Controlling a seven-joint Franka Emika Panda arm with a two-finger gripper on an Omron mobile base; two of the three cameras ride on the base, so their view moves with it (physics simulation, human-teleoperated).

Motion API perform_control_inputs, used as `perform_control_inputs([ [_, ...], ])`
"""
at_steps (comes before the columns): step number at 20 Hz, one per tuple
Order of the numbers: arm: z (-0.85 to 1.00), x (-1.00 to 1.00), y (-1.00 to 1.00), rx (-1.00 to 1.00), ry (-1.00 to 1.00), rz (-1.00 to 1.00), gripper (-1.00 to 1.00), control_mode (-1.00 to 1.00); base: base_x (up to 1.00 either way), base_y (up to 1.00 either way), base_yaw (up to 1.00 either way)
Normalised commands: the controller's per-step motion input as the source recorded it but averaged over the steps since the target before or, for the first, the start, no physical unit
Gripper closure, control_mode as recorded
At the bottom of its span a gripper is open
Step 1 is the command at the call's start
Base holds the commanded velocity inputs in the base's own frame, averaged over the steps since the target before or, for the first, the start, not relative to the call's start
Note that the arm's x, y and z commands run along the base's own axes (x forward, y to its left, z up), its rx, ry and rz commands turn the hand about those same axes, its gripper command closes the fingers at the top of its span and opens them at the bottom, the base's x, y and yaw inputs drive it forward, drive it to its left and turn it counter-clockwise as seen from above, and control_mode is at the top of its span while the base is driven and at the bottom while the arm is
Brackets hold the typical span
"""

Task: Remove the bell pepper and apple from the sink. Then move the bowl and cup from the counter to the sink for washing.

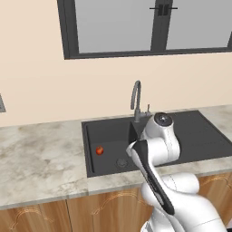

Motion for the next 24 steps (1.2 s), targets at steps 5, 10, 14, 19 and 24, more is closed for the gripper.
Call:
perform_control_inputs([
  [5,0.04,-0.01,0.69,0.00,0.00,-0.01,1.00,-1.00,0.00,0.00,0.00],
  [10,0.00,0.02,0.71,0.00,0.00,0.00,1.00,-1.00,0.00,0.00,0.00],
  [14,0.00,0.09,0.70,0.01,0.03,0.00,1.00,-1.00,0.00,0.00,0.00],
  [19,0.02,0.12,0.67,0.04,0.09,0.00,1.00,-1.00,0.00,0.00,0.00],
  [24,0.04,0.15,0.64,0.08,0.13,0.00,1.00,-1.00,0.00,0.00,0.00],
])
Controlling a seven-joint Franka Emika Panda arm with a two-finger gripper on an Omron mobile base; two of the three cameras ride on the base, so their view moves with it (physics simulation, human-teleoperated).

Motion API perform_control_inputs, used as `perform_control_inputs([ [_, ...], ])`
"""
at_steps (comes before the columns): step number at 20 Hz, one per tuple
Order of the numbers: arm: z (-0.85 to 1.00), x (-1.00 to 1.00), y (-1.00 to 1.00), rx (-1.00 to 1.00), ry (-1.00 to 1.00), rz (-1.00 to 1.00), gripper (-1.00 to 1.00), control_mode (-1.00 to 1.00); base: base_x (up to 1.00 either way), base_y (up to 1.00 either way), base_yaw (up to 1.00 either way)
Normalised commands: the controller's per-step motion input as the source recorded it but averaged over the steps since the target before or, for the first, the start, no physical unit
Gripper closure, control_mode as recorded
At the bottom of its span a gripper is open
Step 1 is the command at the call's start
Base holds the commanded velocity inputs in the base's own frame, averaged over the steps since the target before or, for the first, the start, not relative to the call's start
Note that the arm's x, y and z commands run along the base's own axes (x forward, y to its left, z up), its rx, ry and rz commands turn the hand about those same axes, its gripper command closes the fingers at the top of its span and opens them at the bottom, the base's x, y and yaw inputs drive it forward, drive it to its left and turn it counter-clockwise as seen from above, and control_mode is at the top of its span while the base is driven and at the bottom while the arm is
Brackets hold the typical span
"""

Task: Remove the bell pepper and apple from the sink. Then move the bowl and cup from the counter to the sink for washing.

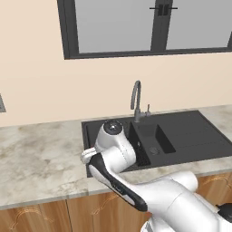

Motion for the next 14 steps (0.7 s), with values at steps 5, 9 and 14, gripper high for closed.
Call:
perform_control_inputs([
  [5,0.00,0.21,0.65,0.05,0.09,0.00,1.00,-1.00,0.00,0.00,0.00],
  [9,0.00,0.31,0.64,0.03,0.04,0.00,1.00,-1.00,0.00,0.00,0.00],
  [14,-0.11,0.42,0.58,0.03,0.06,0.00,1.00,-1.00,0.00,0.00,0.00],
])
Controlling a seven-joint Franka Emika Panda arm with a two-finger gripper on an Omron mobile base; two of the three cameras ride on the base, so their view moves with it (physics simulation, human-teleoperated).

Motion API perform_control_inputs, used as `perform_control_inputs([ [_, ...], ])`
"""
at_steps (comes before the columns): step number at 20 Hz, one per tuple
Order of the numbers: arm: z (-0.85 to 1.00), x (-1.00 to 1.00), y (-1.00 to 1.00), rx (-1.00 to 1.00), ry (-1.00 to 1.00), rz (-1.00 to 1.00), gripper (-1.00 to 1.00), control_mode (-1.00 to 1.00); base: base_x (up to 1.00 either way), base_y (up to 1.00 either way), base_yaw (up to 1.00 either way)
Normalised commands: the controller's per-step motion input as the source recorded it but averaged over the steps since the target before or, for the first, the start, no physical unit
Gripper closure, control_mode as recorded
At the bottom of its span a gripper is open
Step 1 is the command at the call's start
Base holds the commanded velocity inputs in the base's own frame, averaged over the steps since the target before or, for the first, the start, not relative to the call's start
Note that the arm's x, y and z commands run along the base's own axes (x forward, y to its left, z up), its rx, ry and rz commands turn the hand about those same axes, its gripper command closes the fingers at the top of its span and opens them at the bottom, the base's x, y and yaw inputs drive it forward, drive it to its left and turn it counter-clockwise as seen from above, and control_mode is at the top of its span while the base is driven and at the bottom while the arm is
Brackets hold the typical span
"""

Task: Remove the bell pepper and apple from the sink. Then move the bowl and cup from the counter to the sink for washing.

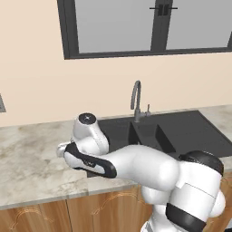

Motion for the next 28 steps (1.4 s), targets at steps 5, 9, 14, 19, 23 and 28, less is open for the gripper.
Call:
perform_control_inputs([
  [5,-0.36,0.36,0.46,0.00,0.16,0.00,1.00,-1.00,0.00,0.00,0.00],
  [9,-0.50,0.34,0.36,0.00,0.11,0.00,1.00,-1.00,0.00,0.00,0.00],
  [14,-0.35,0.26,0.34,0.00,-0.01,0.00,1.00,-1.00,0.00,0.00,0.00],
  [19,-0.32,0.15,0.28,0.00,-0.02,-0.01,1.00,-1.00,0.00,0.00,0.00],
  [23,-0.25,0.23,0.29,-0.02,0.00,-0.04,1.00,-1.00,0.00,0.00,0.00],
  [28,-0.19,0.21,0.29,-0.05,0.00,-0.05,1.00,-1.00,0.00,0.00,0.00],
])
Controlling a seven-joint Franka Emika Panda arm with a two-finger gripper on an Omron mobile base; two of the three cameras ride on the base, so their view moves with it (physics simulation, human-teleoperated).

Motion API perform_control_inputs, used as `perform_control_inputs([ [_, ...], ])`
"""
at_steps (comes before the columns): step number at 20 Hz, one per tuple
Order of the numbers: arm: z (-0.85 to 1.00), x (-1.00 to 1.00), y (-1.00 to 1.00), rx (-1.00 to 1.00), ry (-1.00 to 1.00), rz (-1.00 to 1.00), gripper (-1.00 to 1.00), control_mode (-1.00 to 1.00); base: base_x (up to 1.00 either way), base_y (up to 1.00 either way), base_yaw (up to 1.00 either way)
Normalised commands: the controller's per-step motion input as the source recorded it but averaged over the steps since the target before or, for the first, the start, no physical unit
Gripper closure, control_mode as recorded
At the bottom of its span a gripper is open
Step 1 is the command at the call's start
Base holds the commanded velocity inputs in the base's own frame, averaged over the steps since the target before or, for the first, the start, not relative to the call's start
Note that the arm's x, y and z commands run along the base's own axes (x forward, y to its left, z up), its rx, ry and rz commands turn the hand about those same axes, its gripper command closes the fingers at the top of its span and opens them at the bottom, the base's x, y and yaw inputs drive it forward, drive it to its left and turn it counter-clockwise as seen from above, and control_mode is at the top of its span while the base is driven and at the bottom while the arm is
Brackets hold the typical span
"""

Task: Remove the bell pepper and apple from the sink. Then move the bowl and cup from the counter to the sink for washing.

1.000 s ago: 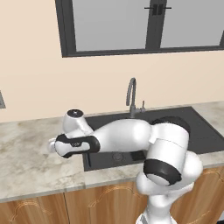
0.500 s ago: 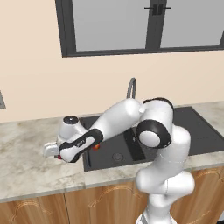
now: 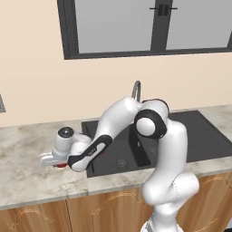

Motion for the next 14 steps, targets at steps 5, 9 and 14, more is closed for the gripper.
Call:
perform_control_inputs([
  [5,-0.18,0.18,0.27,-0.09,0.00,-0.08,-1.00,-1.00,0.00,0.00,0.00],
  [9,-0.18,0.13,0.03,-0.13,0.01,-0.09,-1.00,-1.00,0.00,0.00,0.00],
  [14,-0.01,0.06,-0.02,-0.11,0.04,-0.09,-1.00,-1.00,0.00,0.00,0.00],
])
